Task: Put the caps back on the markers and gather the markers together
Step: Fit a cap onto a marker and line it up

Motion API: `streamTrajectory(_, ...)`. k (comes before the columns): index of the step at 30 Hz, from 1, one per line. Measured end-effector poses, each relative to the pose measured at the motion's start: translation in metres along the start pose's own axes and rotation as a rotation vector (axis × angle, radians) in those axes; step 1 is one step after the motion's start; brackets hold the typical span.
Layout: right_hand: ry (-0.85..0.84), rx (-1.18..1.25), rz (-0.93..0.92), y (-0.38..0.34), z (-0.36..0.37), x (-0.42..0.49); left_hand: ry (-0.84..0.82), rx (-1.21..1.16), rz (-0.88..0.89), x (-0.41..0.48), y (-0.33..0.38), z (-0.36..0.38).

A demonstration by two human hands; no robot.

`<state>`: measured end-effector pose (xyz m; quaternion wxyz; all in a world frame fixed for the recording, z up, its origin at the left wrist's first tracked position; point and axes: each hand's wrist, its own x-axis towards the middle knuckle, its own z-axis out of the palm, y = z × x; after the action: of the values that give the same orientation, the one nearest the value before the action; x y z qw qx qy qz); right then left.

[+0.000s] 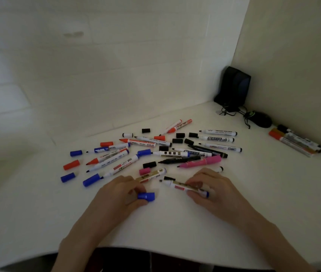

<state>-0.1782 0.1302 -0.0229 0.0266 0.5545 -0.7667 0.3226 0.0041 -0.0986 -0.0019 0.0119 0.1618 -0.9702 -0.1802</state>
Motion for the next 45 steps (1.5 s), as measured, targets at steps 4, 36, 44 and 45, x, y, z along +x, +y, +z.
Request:
streamTrajectory(4, 0.13, 0.098, 0.082, 0.004, -0.018, 0.0, 0.123, -0.201, 0.026, 0.002, 0.02, -0.003)
streamTrajectory(36, 0.132, 0.149, 0.002, 0.015, -0.017, -0.003, 0.356, -0.911, 0.072, 0.039, 0.063, 0.013)
streamTrajectory(44, 0.207, 0.075, -0.007, 0.013, -0.006, -0.002, 0.355, -0.946, 0.073, 0.041, 0.062, 0.02)
streamTrajectory(45, 0.223, 0.063, -0.011, 0.012, -0.005, -0.002, 0.355, -0.949, 0.08, 0.041, 0.062, 0.021)
